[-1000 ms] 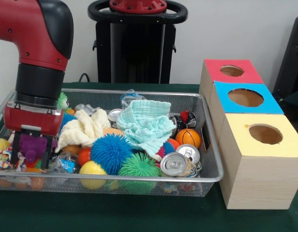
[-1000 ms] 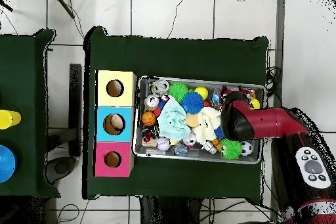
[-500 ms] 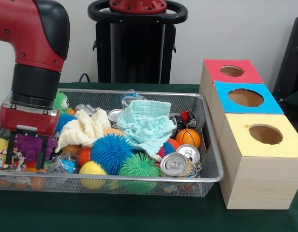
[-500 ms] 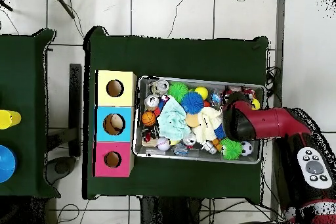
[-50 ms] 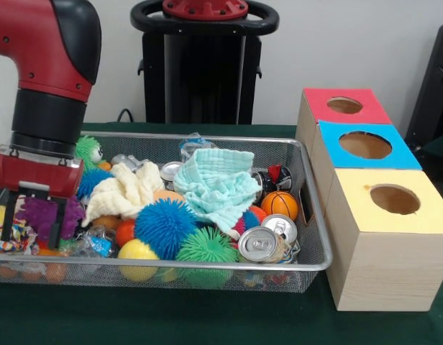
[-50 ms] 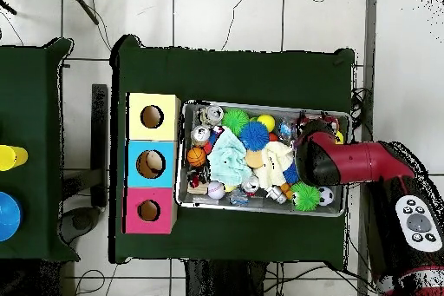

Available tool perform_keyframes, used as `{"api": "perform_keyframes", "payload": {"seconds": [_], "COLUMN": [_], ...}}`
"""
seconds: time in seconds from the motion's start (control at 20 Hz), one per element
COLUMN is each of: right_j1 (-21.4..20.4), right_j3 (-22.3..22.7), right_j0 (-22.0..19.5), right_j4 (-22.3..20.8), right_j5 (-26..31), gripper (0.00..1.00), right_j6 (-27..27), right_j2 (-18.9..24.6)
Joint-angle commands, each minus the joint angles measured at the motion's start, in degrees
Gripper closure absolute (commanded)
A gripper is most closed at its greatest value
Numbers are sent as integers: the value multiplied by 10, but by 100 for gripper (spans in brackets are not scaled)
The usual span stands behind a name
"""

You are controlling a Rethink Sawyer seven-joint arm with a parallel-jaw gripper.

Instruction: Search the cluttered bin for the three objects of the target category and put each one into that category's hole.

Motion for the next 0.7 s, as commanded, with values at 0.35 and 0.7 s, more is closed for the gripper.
{"api": "perform_keyframes", "payload": {"seconds": [0.35,0.7], "right_j1": [-14,-12], "right_j3": [5,14], "right_j0": [-8,-5], "right_j4": [-26,-34], "right_j5": [98,108], "gripper": [0,0], "right_j6": [-82,-80], "right_j2": [3,-6]}}
